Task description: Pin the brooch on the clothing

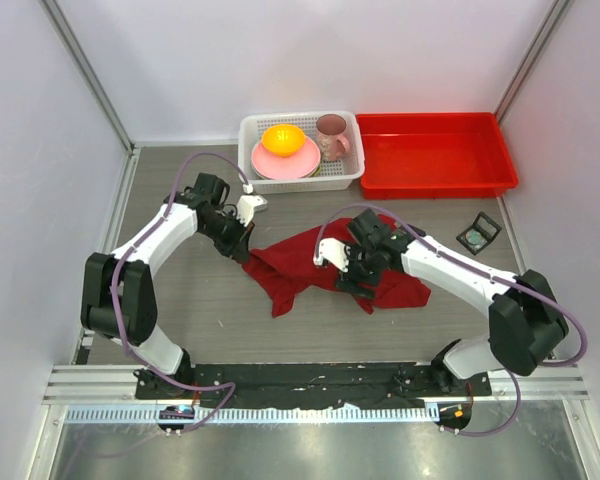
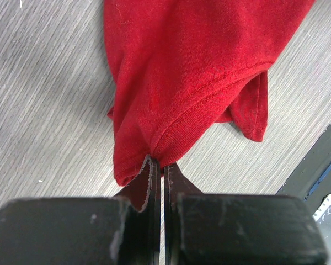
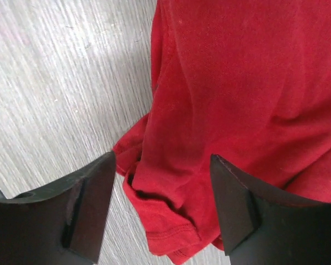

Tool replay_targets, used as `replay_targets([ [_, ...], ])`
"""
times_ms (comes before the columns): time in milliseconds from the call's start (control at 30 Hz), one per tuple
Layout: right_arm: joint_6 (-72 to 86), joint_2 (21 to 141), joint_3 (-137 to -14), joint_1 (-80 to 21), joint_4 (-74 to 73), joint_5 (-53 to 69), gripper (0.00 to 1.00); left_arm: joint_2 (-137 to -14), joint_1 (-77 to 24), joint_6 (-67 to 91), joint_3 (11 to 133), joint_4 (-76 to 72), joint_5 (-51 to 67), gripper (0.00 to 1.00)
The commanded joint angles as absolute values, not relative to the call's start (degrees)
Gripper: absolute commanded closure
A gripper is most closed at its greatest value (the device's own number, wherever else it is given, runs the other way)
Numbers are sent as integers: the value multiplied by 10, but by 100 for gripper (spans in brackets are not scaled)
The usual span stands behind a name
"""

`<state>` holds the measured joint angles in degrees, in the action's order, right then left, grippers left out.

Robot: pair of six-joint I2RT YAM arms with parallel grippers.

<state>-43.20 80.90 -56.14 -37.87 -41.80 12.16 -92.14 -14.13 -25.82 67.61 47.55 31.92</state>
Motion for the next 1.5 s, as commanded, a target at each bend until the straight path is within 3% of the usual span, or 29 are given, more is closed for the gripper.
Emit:
replay_targets([
  [0,-400,831,-545,-381,-360,91,35,-910,-141,-256,696,483,337,100],
  [67,-401,840,-545,-381,-360,73,52,-913,-141,-255,699,483,337,100],
  [100,-401,840,-551,-381,-367,72,71,-913,-141,-255,699,483,337,100],
  [167,-403,834,-562,-381,-384,84,99,-911,-141,-256,700,487,335,100],
  [200,-403,826,-580,-381,-408,90,99,-911,-141,-259,701,490,335,100],
  [400,-444,726,-645,-381,-552,217,99,-865,-139,-285,709,533,344,100],
  [600,-472,737,-608,-381,-633,295,97,-821,-140,-353,688,601,368,100],
  [633,-475,745,-595,-381,-628,287,92,-818,-140,-368,681,607,365,100],
  [667,-480,762,-570,-381,-621,275,64,-817,-139,-374,668,606,360,100],
  [800,-436,758,-548,-381,-535,200,24,-830,-140,-371,658,606,343,100],
  [933,-366,717,-567,-410,-469,183,25,-852,-140,-339,659,583,345,100],
  [1067,-316,697,-570,-460,-415,202,48,-890,-139,-301,674,562,338,100],
  [1133,-293,710,-570,-476,-402,214,53,-906,-139,-294,688,561,339,100],
  [1233,-290,735,-570,-507,-378,216,53,-928,-139,-276,700,555,339,100],
  [1367,-252,793,-567,-550,-311,159,42,-937,-137,-262,710,548,340,100],
  [1467,-208,810,-542,-572,-257,139,40,-937,-134,-261,708,549,338,100],
])
